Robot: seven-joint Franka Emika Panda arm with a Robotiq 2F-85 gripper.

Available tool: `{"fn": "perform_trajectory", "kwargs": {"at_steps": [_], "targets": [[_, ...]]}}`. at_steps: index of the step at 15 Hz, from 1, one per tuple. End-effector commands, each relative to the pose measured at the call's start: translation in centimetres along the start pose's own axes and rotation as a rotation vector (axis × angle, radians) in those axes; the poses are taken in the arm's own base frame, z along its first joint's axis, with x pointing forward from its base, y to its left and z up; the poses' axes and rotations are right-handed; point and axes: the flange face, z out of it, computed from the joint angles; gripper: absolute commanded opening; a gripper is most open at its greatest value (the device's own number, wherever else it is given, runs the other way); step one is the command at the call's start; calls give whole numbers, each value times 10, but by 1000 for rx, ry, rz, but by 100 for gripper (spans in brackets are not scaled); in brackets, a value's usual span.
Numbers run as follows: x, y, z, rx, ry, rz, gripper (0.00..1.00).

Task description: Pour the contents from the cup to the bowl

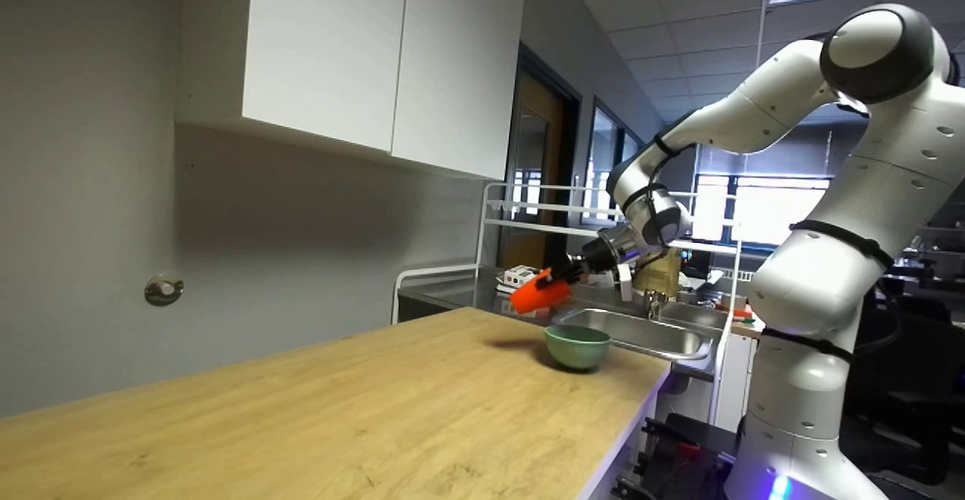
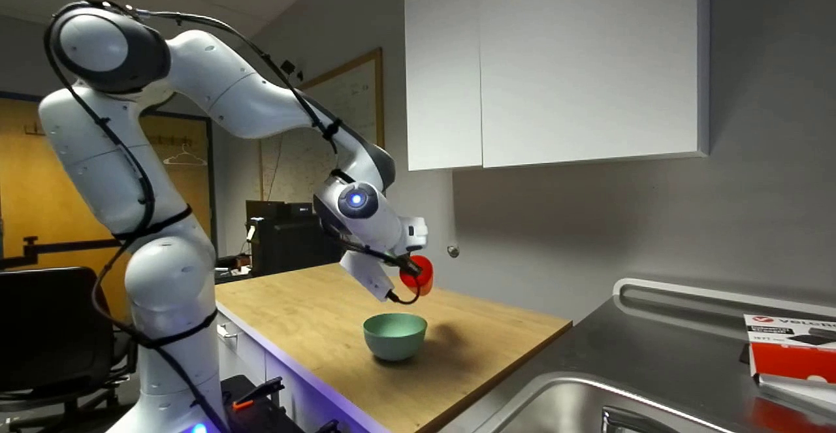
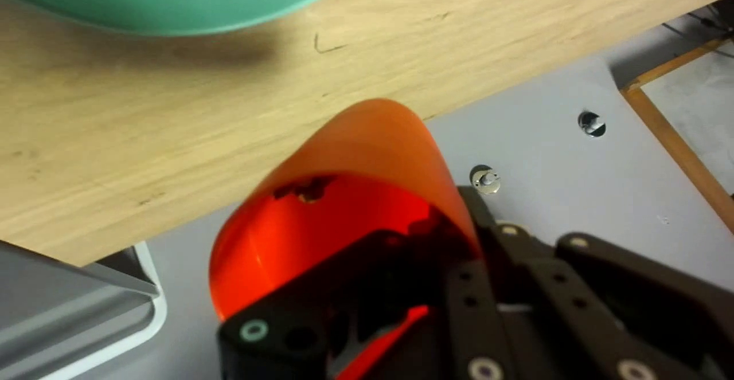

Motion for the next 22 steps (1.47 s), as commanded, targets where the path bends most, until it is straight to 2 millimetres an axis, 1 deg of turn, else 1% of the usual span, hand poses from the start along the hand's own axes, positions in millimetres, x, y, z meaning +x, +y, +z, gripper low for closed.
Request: {"fn": "perform_trajectory", "kwargs": {"at_steps": [1,2,3,4,5,7,11,13,16,19,22], "targets": [[27,-67,0,18,-6,-59,1],[31,-87,3,40,-6,-51,1],[35,-103,4,62,-1,-45,1],[37,-113,5,80,10,-35,1],[40,-123,5,98,21,-27,1],[42,-129,5,128,51,-2,1],[35,-109,15,238,95,52,1],[24,-91,21,301,107,76,1],[7,-63,26,378,130,115,1],[-8,-32,22,421,161,141,1],[-21,-2,11,447,216,161,1]]}}
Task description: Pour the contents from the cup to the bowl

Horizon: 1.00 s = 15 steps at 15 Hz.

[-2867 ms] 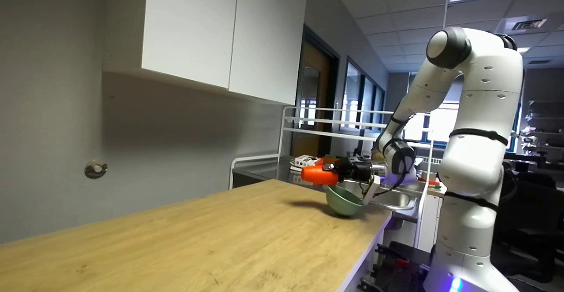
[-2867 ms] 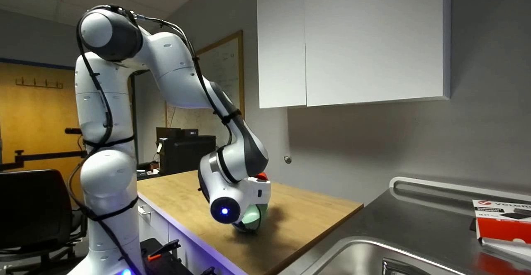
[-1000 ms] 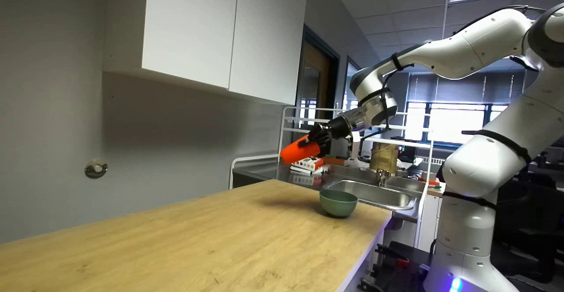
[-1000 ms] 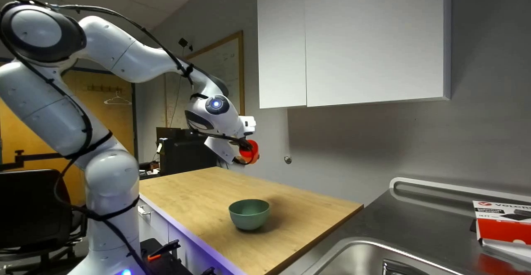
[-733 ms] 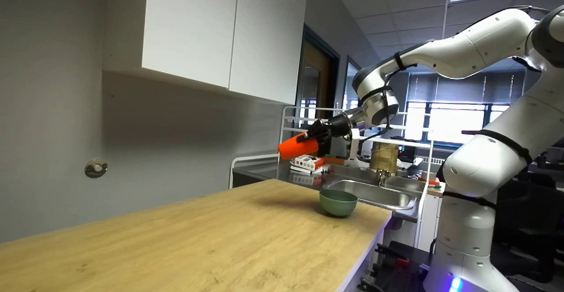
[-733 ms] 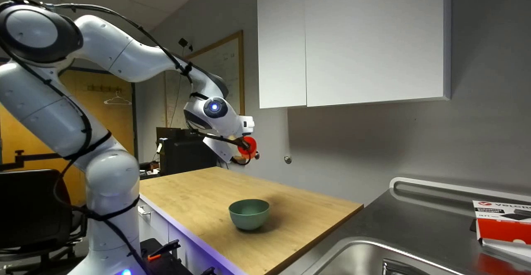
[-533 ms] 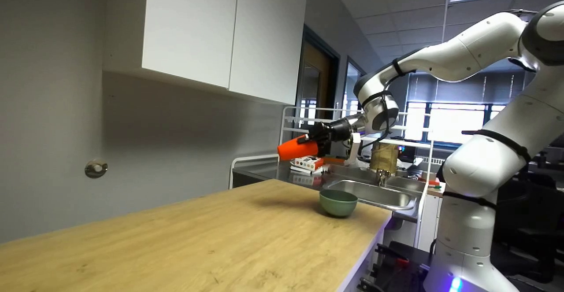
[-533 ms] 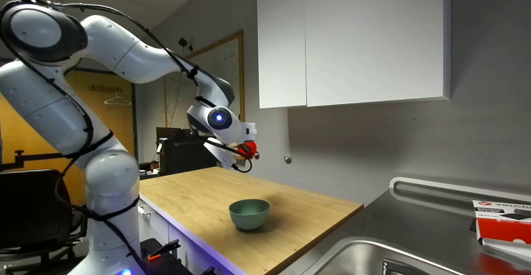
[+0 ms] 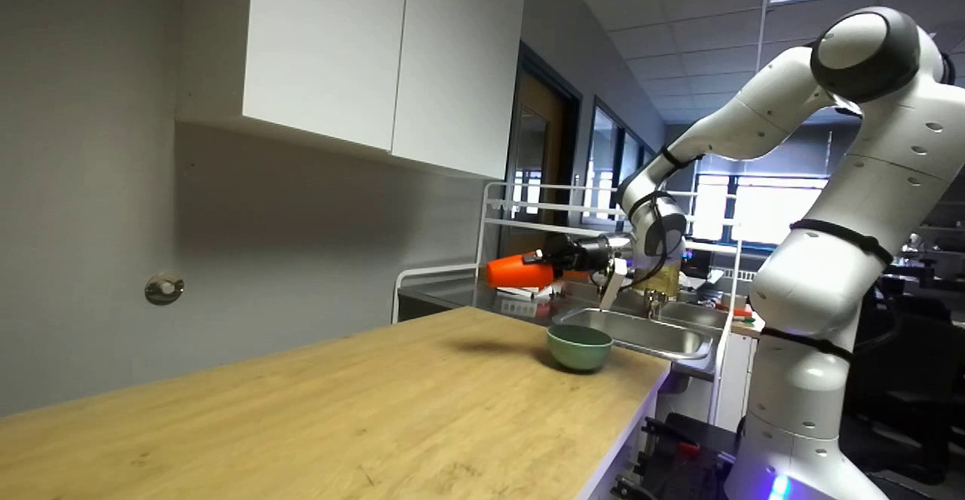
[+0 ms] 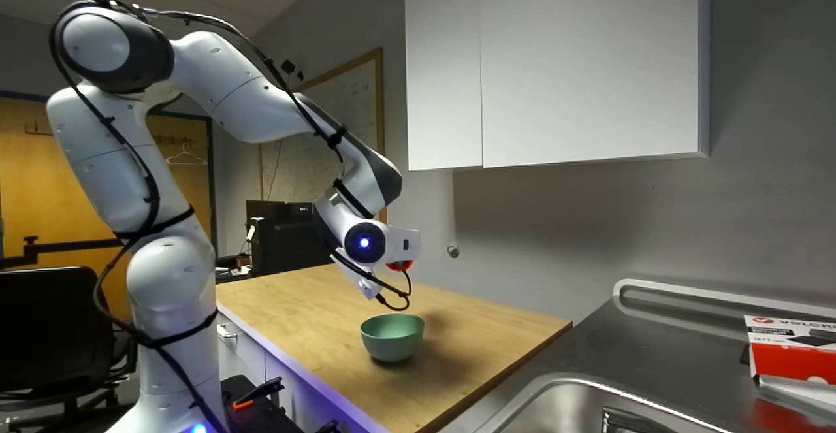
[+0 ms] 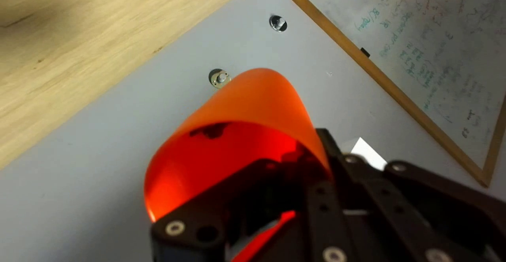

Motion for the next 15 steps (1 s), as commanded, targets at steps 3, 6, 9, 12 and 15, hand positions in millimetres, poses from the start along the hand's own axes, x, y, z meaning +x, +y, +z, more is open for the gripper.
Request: {"fn": "perform_trajectory", "kwargs": {"at_steps": [3,6,9,12,15], "targets": [[-10,31,-42,79,96,-19,1],[-19,38,-58,147,121,-46,1],[-32,42,-66,225,147,-61,1],[-42,46,-68,289,187,-80,1],[-52,47,-64,343,210,-86,1]]}}
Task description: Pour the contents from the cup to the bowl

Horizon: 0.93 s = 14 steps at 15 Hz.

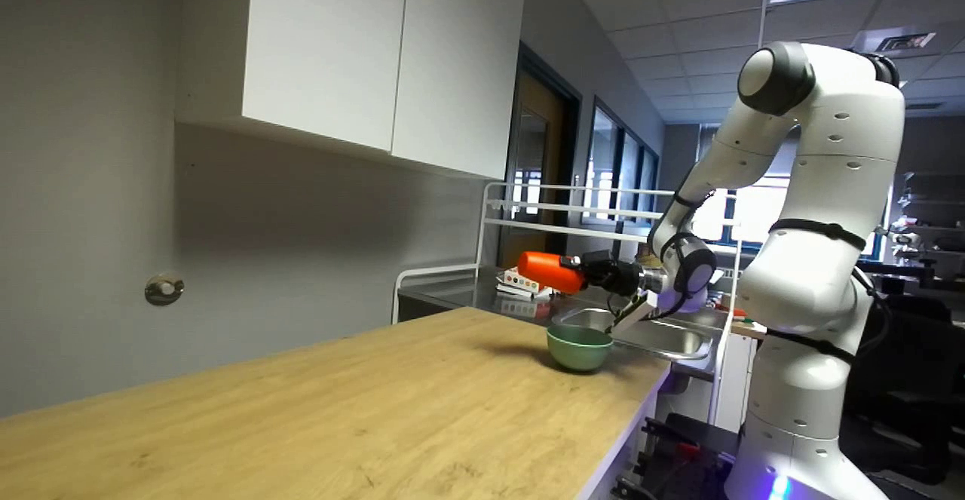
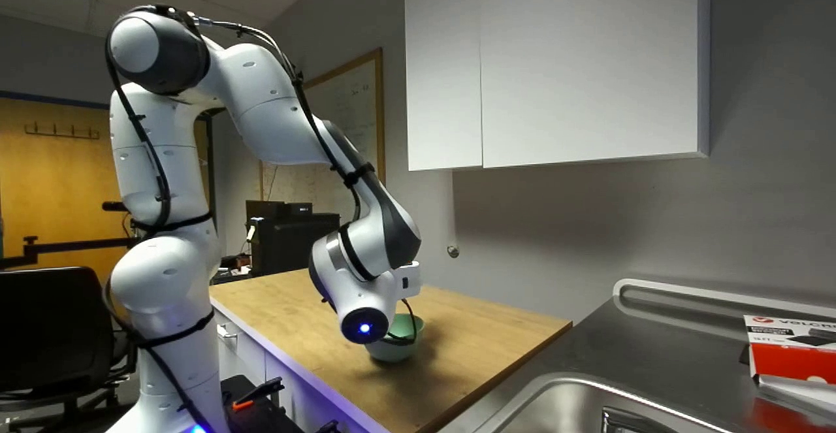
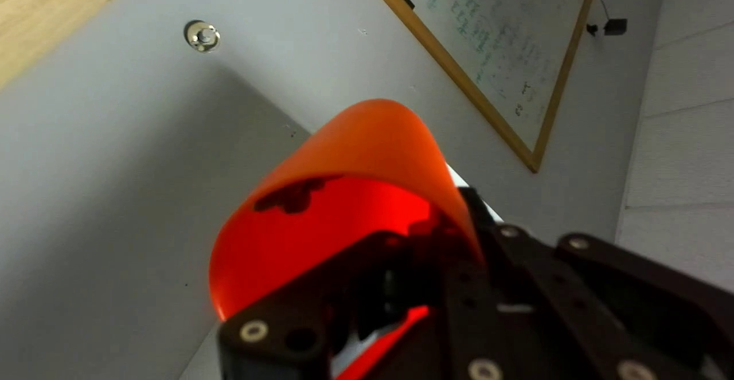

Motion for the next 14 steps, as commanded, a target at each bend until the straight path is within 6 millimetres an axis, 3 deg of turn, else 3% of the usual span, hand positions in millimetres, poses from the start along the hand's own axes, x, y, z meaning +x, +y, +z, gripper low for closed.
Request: {"fn": "perform_trajectory", "kwargs": {"at_steps": [1,14], "targets": [[-10,0,0,66,30,-18,1],[-27,2,3,145,60,6,1]]}}
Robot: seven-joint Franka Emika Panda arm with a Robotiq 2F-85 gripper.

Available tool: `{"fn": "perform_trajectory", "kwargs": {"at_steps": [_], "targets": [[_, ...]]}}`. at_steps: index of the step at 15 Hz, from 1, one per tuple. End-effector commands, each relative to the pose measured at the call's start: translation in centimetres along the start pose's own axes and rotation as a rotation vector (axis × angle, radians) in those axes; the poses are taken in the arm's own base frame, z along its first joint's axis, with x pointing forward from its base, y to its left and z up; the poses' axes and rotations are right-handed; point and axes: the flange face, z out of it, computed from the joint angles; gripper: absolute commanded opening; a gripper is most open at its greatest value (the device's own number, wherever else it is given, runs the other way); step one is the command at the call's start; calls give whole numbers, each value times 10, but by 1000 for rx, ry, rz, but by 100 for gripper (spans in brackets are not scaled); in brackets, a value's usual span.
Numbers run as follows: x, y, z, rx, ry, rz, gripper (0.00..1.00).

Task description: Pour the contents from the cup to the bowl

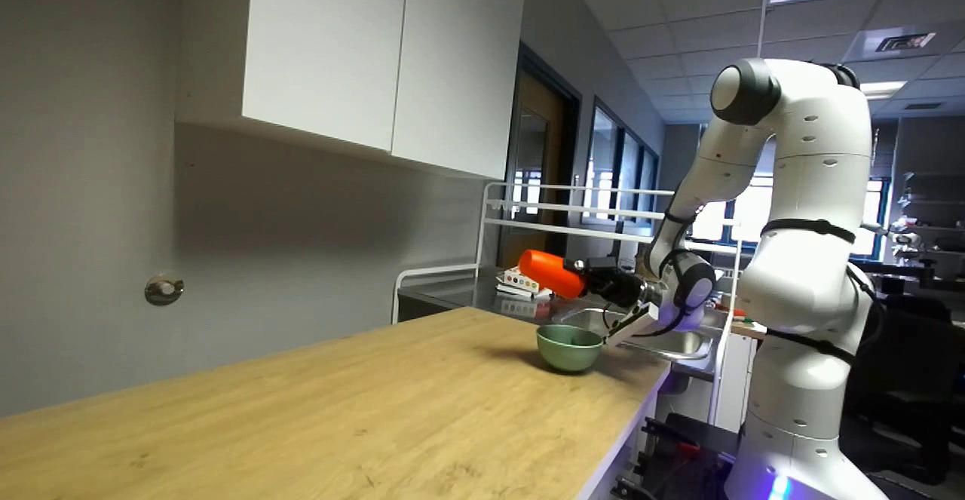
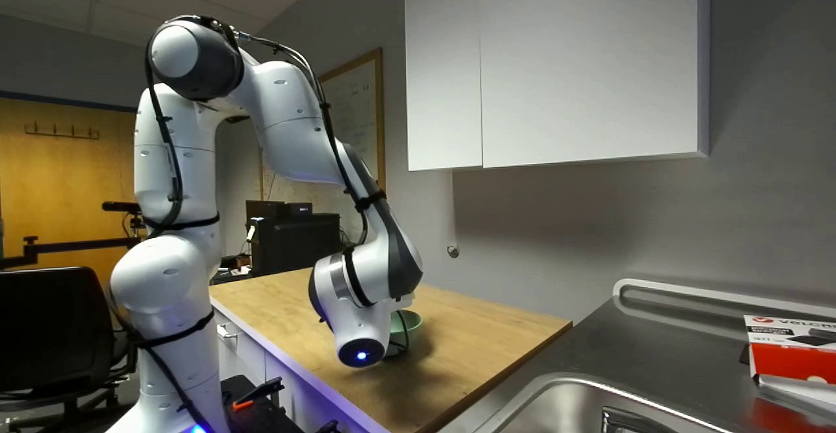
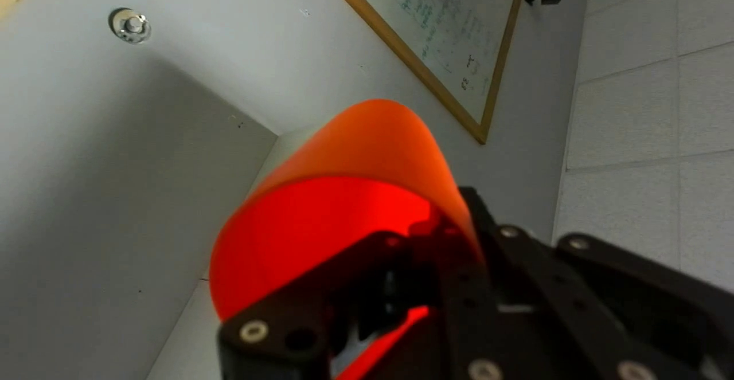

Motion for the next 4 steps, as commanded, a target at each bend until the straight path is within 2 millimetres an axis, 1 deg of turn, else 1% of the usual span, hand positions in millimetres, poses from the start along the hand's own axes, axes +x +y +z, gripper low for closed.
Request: {"fn": "perform_trajectory", "kwargs": {"at_steps": [1,4], "targets": [[2,-3,0,19,-6,-17,1],[2,-3,-1,9,-21,-20,1]]}}
